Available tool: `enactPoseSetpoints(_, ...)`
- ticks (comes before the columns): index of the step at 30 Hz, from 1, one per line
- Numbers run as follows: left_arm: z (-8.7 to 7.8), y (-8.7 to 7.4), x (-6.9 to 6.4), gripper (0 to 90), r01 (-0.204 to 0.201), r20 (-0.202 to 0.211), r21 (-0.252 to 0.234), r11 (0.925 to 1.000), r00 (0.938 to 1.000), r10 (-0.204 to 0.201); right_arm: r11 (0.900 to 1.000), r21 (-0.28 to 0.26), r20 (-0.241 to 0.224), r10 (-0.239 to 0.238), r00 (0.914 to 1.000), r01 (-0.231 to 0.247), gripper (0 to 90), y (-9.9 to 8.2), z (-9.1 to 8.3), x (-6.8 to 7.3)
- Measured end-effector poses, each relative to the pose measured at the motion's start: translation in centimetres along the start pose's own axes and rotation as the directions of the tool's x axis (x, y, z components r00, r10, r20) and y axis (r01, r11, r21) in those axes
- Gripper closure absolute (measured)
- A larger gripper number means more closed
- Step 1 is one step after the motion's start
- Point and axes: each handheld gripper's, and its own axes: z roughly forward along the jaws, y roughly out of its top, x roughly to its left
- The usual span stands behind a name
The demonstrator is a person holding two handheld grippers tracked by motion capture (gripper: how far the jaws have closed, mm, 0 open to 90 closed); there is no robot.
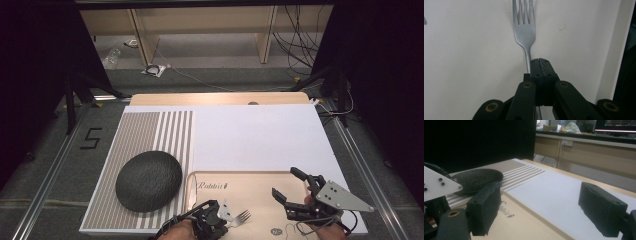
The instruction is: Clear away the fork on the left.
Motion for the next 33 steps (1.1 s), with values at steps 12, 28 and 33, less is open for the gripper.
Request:
enactPoseSetpoints(12,-0.2,-0.2,0.8,89.0,0.022,-0.037,-0.006,0.9997,0.9991,-0.023,1.0000,0.001,-0.001,-0.002,1.0000,0.002,19.2,0.0,0.0,0.0)
enactPoseSetpoints(28,-0.5,-0.6,2.4,89.0,0.073,-0.099,0.016,0.9972,0.9926,-0.071,1.0000,0.000,0.000,0.002,1.0000,-0.002,19.2,0.0,0.0,0.0)
enactPoseSetpoints(33,-0.6,-0.9,3.0,89.0,0.093,-0.104,0.029,0.9952,0.9905,-0.090,1.0000,0.000,0.001,0.003,1.0000,-0.003,19.2,0.0,0.0,0.0)
